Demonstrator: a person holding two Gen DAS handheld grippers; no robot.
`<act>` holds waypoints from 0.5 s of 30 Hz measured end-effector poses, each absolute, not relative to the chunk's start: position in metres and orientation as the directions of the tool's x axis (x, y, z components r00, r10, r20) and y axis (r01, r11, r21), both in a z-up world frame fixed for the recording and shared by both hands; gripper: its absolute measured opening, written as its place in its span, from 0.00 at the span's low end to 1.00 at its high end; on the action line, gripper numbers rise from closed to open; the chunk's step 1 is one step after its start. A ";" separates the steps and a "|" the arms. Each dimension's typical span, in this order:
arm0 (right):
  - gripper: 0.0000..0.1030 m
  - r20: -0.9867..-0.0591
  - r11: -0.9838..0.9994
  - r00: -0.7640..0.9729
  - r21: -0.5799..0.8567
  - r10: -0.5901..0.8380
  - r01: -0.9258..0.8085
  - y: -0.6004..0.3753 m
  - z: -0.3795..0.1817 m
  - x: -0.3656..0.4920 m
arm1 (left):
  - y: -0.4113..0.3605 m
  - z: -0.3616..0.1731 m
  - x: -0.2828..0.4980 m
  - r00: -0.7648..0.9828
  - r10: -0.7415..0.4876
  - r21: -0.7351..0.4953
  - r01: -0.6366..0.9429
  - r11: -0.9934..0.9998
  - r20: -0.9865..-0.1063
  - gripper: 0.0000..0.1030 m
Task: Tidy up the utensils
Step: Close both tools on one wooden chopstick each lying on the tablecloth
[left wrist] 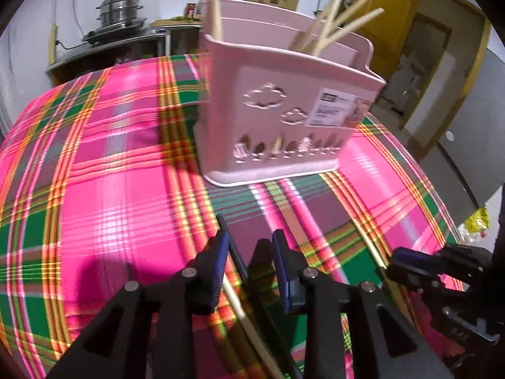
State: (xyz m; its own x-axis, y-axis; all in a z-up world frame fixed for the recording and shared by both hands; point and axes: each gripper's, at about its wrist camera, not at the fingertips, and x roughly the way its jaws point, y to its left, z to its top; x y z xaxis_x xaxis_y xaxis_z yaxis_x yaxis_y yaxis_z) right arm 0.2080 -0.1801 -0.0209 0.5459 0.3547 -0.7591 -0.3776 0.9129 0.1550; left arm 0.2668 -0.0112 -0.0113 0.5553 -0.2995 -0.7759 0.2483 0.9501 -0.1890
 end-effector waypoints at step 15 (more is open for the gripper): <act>0.15 -0.765 0.922 0.552 0.136 0.331 -0.364 -0.182 -0.019 0.209 | -0.024 -0.011 0.256 0.536 -0.322 -0.194 0.282 0.940 -0.781 0.24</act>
